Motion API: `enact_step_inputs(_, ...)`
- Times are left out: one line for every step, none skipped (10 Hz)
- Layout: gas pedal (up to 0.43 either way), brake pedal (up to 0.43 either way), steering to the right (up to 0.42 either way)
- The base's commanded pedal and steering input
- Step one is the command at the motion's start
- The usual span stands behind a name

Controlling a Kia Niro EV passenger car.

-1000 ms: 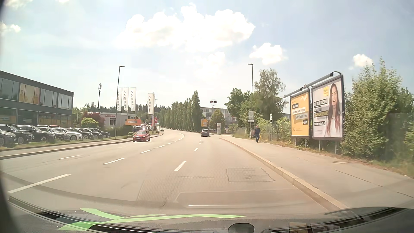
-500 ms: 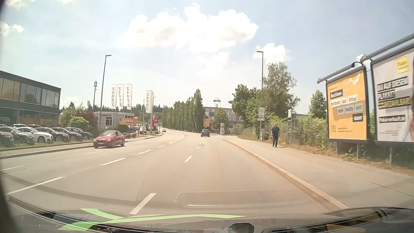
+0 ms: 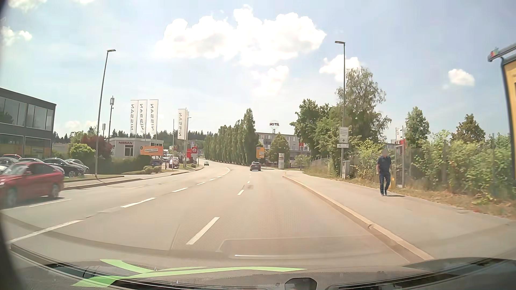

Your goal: Follow the waypoints while adhering to traffic rules and regulations

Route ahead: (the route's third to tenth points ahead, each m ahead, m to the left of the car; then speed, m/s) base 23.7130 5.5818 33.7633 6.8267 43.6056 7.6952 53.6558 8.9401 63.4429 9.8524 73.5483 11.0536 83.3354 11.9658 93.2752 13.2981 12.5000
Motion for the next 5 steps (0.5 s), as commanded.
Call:
enact_step_inputs(0.138, 0.0, -0.01)
enact_step_inputs(0.138, 0.0, -0.01)
enact_step_inputs(0.138, 0.0, -0.01)
enact_step_inputs(0.138, 0.0, -0.01)
enact_step_inputs(0.138, 0.0, -0.01)
